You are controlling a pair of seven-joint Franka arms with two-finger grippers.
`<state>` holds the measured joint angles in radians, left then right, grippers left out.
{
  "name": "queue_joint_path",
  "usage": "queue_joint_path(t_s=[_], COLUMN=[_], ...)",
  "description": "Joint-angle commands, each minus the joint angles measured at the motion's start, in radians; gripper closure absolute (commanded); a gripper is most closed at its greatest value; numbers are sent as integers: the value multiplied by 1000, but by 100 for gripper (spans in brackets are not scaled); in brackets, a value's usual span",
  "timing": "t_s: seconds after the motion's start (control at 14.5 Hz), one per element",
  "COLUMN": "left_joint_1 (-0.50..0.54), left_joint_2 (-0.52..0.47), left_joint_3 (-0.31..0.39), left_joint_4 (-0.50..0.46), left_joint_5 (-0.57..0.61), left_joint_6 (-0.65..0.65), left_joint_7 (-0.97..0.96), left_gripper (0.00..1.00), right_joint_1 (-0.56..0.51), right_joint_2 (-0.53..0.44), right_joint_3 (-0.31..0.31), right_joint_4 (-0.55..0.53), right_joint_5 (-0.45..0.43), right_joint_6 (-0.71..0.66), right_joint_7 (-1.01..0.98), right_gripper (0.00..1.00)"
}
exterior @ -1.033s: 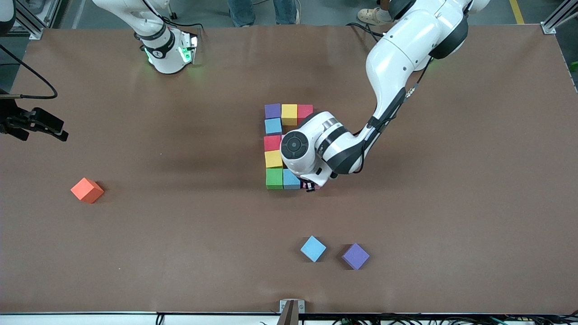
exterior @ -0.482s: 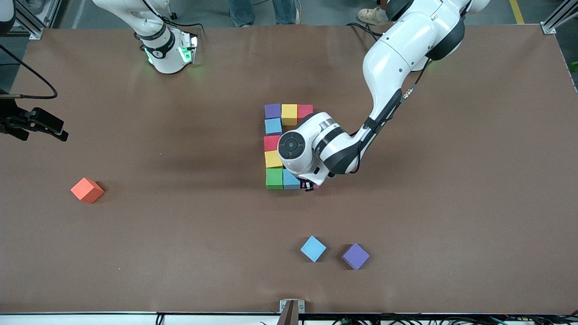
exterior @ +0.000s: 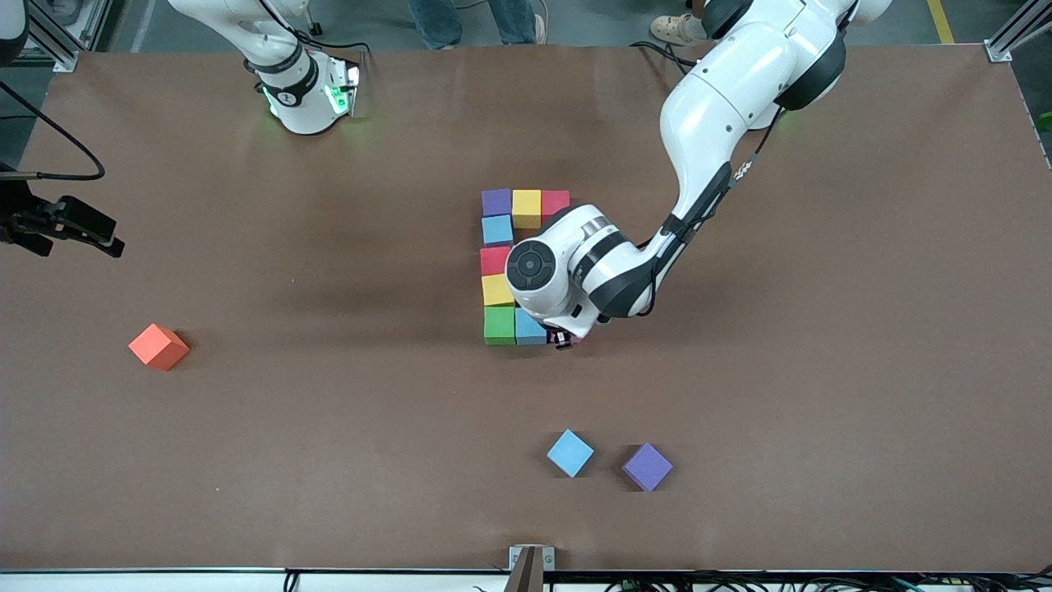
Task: Arrange 11 blocks into digit 3
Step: 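Set the pink block down and open the left gripper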
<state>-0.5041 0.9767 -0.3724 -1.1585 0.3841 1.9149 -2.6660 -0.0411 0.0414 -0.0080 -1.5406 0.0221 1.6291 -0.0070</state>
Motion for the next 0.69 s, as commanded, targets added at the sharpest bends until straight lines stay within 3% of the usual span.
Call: queue_joint_path(t_s=[0.0,0.28,0.34,0.41,0.48,0.62], left_joint_1=[-16,-16,-16,-16,-14,-13], left_joint_2=[14,10,2,-1,-9,-33], left_joint_3=[15,15,15,10,3,1], left_joint_4=[33,31,31,29,28,25], left_joint_5=[-17,-17,-17,-19,-19,-49], left_joint_6=[0,1,1,-5,-11,-14], left_joint_7=[3,6,8,9,12,55], left_gripper=[36,31,23,5,0,0], right_joint_1=[-5,-3,-3,-3,-3,-3], right_joint_2=[-21,-21,-21,-21,-23,-21], right_joint_3=[3,5,3,3,3,3], right_joint_4=[-16,-16,-16,-16,-16,-16], right_joint_5=[-4,-4,-4,-4,-4,-4], right_joint_6=[0,-2,-2,-2,-2,-2], right_joint_7=[9,9,9,9,9,9], right_gripper=[0,0,0,0,0,0])
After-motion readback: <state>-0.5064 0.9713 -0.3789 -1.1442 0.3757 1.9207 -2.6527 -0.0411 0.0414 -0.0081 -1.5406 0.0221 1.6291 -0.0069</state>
